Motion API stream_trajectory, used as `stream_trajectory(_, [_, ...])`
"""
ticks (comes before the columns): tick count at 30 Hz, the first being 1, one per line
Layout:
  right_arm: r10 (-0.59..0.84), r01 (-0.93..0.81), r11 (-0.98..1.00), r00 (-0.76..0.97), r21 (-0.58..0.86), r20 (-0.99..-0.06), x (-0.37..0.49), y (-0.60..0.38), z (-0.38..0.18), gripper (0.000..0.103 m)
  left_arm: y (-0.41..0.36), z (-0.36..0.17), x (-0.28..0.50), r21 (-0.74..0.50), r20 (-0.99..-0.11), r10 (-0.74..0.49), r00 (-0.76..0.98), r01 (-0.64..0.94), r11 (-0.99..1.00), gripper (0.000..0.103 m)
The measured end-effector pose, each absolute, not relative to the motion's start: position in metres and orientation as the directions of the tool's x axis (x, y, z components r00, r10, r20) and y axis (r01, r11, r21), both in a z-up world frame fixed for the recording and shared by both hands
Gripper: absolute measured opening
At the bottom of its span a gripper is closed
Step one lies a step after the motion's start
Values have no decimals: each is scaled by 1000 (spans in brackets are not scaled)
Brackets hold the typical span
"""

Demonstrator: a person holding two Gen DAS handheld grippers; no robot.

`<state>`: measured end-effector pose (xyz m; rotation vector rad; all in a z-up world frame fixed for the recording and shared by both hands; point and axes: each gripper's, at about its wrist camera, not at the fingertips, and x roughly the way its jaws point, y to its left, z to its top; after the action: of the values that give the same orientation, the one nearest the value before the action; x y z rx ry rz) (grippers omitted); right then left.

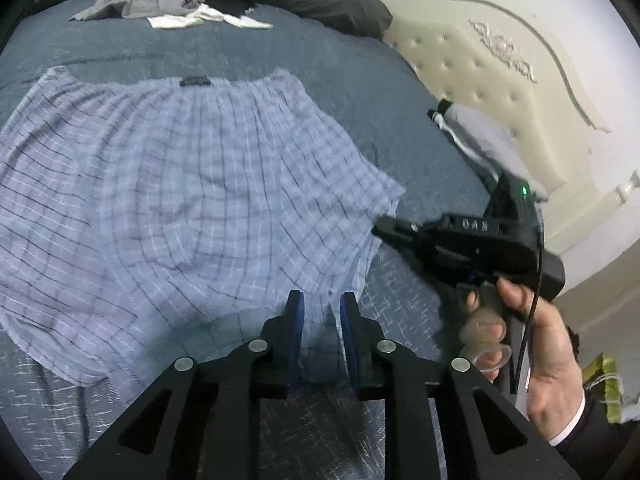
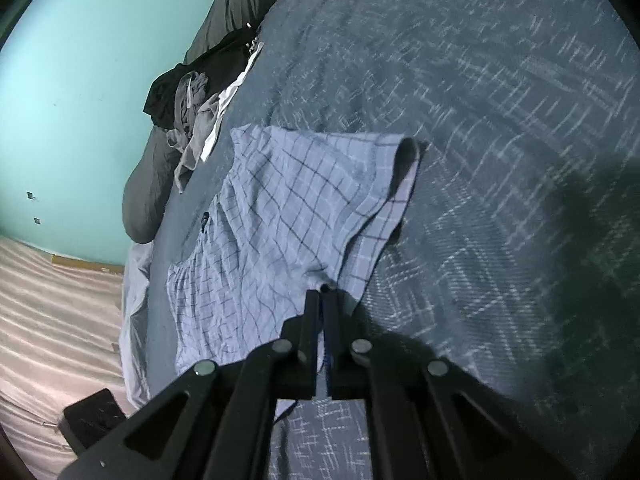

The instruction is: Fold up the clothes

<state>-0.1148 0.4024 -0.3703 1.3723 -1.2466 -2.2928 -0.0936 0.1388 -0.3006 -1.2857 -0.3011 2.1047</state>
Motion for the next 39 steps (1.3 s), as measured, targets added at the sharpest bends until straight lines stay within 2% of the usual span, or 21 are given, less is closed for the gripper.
stream_trajectory(4, [-499,-265,-608,-607,749,-619,-108,417,-362,5,125,-301,-100,-505,-707,615,-349,-360,-785,25])
stream_trajectory(6, [-495,-232,-593,-650,771,-577,-110,422,-355,5,116,-306,-103,-512,-714,602,-358,-320,-797,25])
stream_trajectory(9, [-516,-190,-604,-647,774,-562,-120,421,-351,6,102,-312,-108,-511,-724,576,-379,-265,-817,25])
stream_trajectory(11, [-535,-179,-606,-630,775,-564,-128,417,-354,19,93,-314,-111,-508,-729,561,-393,-239,-828,25])
stream_trajectory(12, [-541,-181,-610,-616,771,-572,-133,414,-356,31,89,-315,-111,-508,-729,555,-399,-228,-831,25])
stream_trajectory(13, [-536,-191,-620,-605,761,-589,-137,413,-359,32,86,-315,-112,-507,-730,552,-403,-221,-833,25])
stream_trajectory(16, [-497,-239,-639,-598,731,-629,-141,419,-365,32,79,-315,-114,-503,-732,542,-413,-209,-839,25])
stream_trajectory(26, [-355,-333,-641,-670,691,-652,-135,458,-362,28,60,-318,-114,-499,-736,527,-425,-186,-846,25])
stream_trajectory(33, [-395,-267,-633,-695,726,-600,-138,448,-350,28,43,-312,-116,-494,-728,501,-468,-149,-857,26])
stream_trajectory(39, [-390,-231,-697,-672,678,-630,-142,433,-344,28,12,-308,-121,-498,-722,462,-516,-77,-864,26])
